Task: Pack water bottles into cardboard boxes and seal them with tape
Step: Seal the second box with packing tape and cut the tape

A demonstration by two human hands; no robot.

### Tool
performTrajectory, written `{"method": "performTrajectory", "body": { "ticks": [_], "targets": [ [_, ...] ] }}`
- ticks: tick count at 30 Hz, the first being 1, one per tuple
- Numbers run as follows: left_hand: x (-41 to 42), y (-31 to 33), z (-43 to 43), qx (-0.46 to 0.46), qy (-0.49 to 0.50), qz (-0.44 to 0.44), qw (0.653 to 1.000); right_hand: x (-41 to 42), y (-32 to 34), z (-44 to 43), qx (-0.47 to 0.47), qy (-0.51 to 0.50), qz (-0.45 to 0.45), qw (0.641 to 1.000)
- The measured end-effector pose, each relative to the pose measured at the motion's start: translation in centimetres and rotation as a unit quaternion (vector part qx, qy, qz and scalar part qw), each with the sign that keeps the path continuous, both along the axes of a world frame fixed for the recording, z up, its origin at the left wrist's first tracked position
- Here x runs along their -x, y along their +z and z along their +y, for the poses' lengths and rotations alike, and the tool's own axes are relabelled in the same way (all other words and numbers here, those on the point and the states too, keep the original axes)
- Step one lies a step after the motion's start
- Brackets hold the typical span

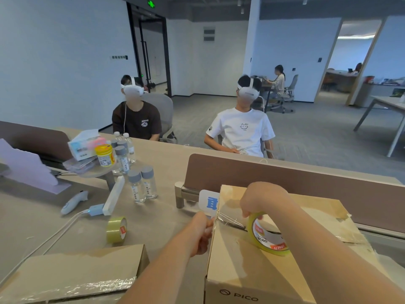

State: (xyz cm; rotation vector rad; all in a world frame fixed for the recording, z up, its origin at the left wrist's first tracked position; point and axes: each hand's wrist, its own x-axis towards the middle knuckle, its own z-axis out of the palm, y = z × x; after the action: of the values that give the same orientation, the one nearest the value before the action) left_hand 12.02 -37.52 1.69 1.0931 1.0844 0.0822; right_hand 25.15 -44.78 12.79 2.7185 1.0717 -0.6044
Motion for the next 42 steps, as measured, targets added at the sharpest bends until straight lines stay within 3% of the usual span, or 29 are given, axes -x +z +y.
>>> {"method": "performTrajectory", "body": {
  "ticks": [4,9,11,12,14,16,19,21,23,30,34,37,39,42],
  "targets": [
    [1.5,-1.7,-0.1,0.085,-0.032,0.038,0.995,-0.1,-0.1,0.1,0.004,0.006,0.008,1.000],
    [1.4,-0.6,-2.5,0.081,0.067,-0.024,0.994,0.0,-0.1,0.0,0.001,0.019,0.009,1.000],
    [0.4,1.0,-2.3,-0.007,0.107,-0.027,0.994,0.1,0.0,-0.2,-0.009,0.018,0.007,1.000],
    [0.0,1.9,-1.9,-0.100,0.131,-0.028,0.986,0.2,0.1,-0.3,-0.013,0.016,0.007,1.000],
    [-1.0,3.6,-1.1,-0.309,0.154,-0.058,0.937,0.3,0.2,-0.5,-0.024,0.009,0.007,1.000],
    [-1.6,5.2,-1.7,-0.428,0.069,-0.079,0.898,0.5,0.5,-0.7,-0.043,-0.003,0.007,0.999],
    [-2.7,3.5,-2.9,-0.509,-0.071,-0.030,0.857,0.9,0.8,-1.3,-0.110,-0.022,-0.013,0.994],
    [-2.6,2.8,-3.2,-0.499,-0.056,-0.023,0.864,1.0,0.8,-2.0,-0.175,-0.040,-0.027,0.983],
    [-2.5,2.9,-3.2,-0.473,-0.028,-0.029,0.880,0.5,0.7,-3.0,-0.242,-0.075,-0.009,0.967],
    [-2.3,3.3,-3.4,-0.493,-0.044,-0.013,0.869,-0.9,0.3,-7.3,-0.413,-0.123,0.158,0.888],
    [-2.4,3.4,-3.4,-0.481,-0.039,-0.013,0.876,0.3,-2.2,-11.0,-0.530,-0.156,0.244,0.797],
    [-2.5,3.2,-3.4,-0.475,-0.043,-0.011,0.879,0.9,-3.2,-12.0,-0.562,-0.191,0.322,0.737],
    [-2.4,3.2,-3.4,-0.477,-0.046,-0.003,0.877,0.8,-2.5,-11.8,-0.548,-0.165,0.318,0.756],
    [-2.3,3.3,-3.4,-0.475,-0.048,-0.001,0.879,-0.2,-0.1,-10.4,-0.451,-0.098,0.211,0.862]
  ]
}}
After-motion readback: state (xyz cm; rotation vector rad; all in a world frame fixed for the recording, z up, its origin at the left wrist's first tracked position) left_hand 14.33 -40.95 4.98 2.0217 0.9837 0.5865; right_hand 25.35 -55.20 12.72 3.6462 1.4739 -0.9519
